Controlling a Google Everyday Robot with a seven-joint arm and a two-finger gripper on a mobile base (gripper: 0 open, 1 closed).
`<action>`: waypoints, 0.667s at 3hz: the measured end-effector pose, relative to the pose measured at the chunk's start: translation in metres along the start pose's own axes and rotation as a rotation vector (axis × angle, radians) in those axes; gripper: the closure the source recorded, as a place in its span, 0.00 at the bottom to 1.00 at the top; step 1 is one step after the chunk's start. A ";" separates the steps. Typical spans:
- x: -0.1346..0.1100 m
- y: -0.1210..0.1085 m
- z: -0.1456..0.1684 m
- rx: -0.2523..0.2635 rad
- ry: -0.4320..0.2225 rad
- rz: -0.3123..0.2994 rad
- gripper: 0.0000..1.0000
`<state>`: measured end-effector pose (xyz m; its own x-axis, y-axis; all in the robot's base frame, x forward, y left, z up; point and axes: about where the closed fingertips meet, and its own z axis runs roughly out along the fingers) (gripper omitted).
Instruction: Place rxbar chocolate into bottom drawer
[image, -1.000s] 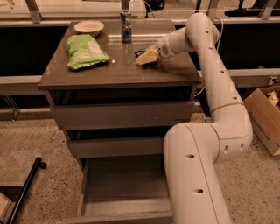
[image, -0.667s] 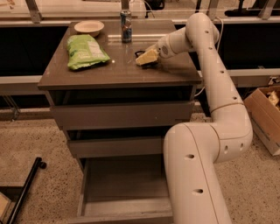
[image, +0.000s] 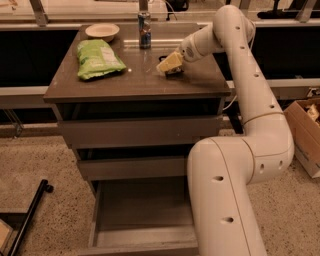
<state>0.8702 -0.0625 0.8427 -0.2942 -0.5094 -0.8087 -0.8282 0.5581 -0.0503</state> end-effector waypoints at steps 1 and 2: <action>-0.001 -0.003 -0.012 0.020 0.021 0.013 0.00; 0.005 -0.006 -0.017 0.028 0.036 0.037 0.00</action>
Offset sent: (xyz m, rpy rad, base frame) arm -0.0412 -0.0230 0.0019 -0.0250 0.0369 -0.0829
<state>0.8652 -0.0793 0.8493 -0.3414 -0.5113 -0.7887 -0.8029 0.5949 -0.0381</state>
